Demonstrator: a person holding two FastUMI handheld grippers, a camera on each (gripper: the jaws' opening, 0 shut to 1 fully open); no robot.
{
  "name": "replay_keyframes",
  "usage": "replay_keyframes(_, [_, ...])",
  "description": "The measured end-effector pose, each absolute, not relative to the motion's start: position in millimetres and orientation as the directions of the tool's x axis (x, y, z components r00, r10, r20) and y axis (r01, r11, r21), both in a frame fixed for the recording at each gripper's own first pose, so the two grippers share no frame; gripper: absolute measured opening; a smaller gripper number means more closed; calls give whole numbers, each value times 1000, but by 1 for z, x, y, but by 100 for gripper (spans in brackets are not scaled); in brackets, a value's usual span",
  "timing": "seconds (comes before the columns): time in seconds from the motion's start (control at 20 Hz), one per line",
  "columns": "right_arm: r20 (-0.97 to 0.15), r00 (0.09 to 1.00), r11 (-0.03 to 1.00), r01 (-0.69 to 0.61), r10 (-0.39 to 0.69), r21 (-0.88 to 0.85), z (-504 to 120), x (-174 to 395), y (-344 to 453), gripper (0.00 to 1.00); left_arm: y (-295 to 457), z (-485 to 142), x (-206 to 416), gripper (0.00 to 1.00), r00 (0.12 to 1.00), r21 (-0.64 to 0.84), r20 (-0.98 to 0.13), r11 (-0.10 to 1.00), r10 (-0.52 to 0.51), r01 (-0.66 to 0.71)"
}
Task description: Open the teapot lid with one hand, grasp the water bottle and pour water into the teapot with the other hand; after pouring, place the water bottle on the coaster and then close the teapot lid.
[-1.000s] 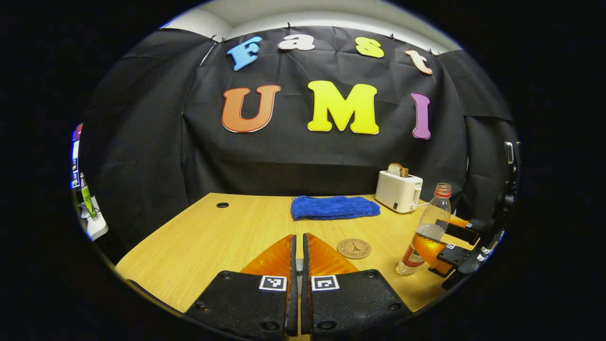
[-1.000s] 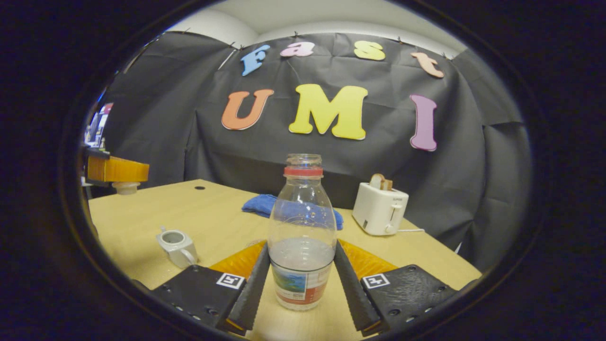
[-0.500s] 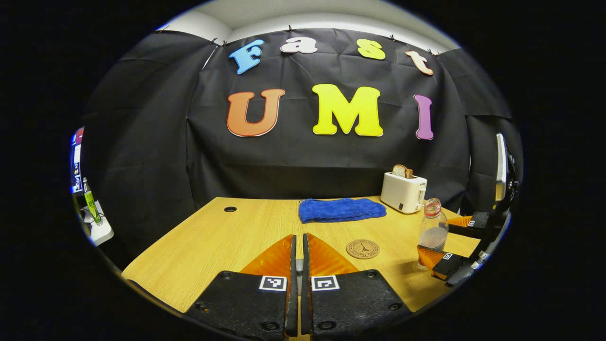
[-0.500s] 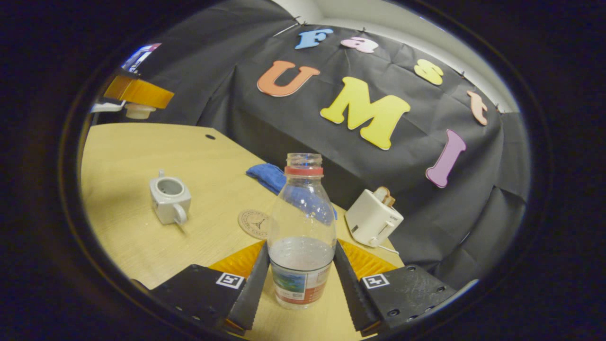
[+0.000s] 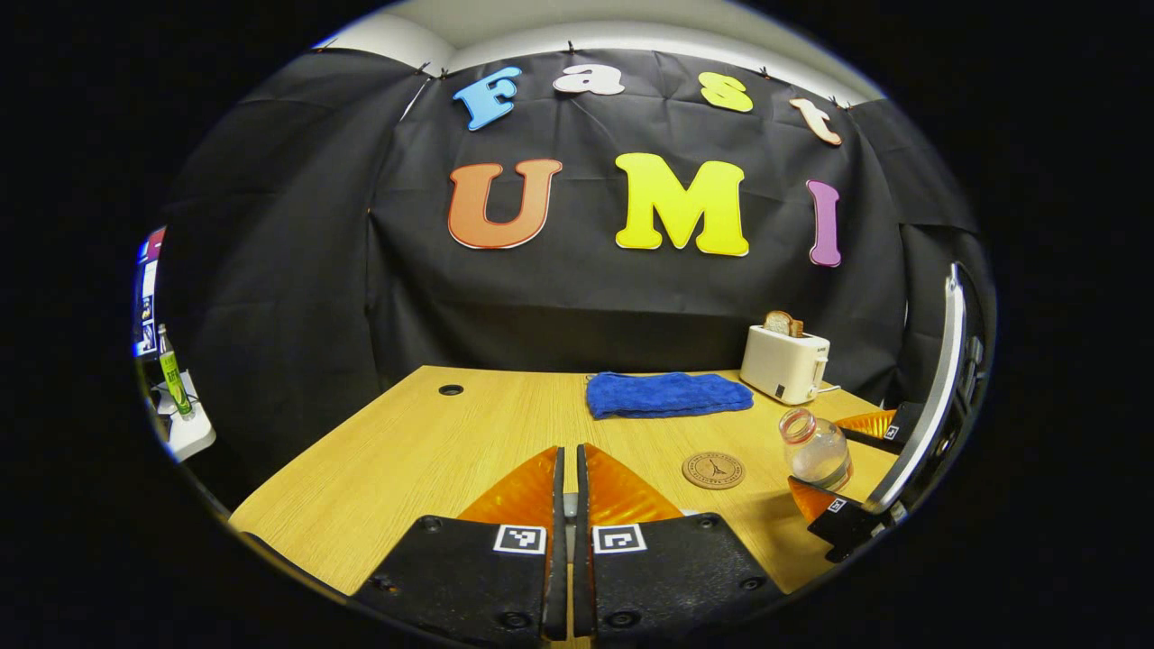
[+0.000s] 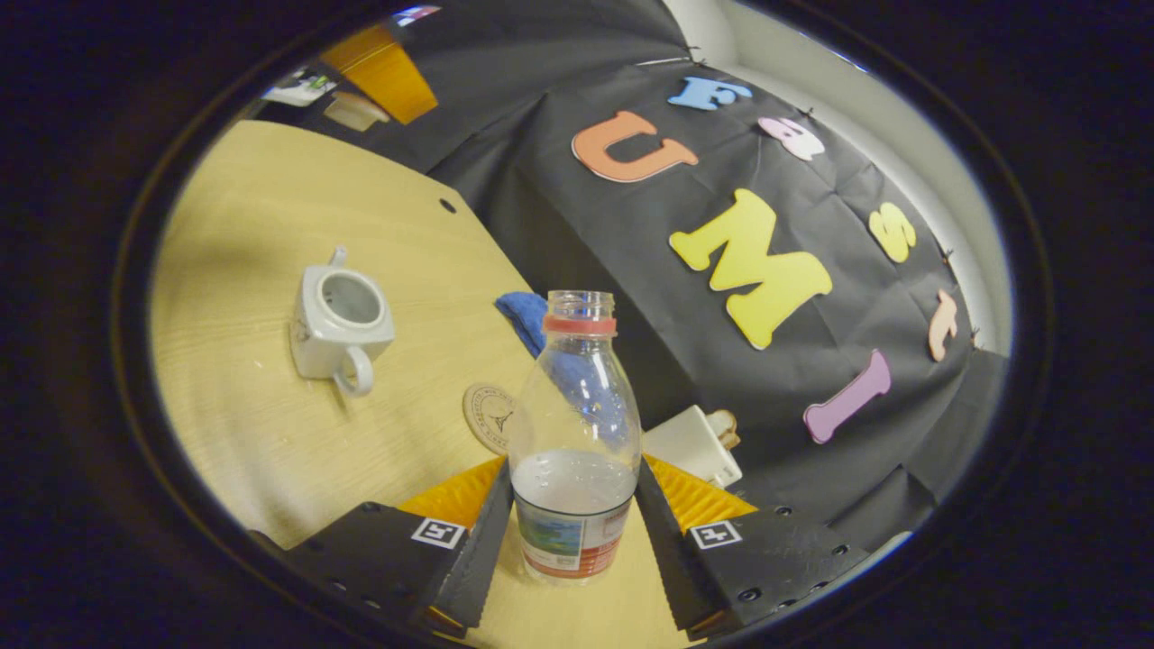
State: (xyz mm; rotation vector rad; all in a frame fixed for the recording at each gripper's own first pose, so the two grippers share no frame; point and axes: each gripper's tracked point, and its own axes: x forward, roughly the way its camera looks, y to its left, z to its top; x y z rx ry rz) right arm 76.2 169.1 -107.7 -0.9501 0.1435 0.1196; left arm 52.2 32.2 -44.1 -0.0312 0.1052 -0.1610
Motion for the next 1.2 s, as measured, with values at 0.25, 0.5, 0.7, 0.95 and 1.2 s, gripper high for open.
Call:
replay_keyframes(0.25, [-126, 991, 385, -131, 39, -913, -115, 79, 181, 75, 38, -44, 52, 5, 981, -47, -102, 986, -164, 160])
replay_keyframes(0.5, [-85, 995, 243, -96, 56, -965, -110, 82, 194, 77, 46, -48, 54, 5, 981, -40, -112, 988, -156, 152])
replay_keyframes(0.7, [-54, 996, 130, -62, 68, -990, -105, 83, 201, 77, 55, -52, 56, 5, 982, -25, -126, 990, -142, 140])
replay_keyframes(0.95, [-3, 995, -26, 0, 99, -1000, -98, 81, 205, 77, 63, -56, 57, 5, 982, -21, -139, 991, -131, 129])
replay_keyframes(1.2, [32, 992, -126, 47, 118, -991, -92, 84, 212, 75, 53, -52, 53, 5, 979, -5, -130, 988, -156, 157])
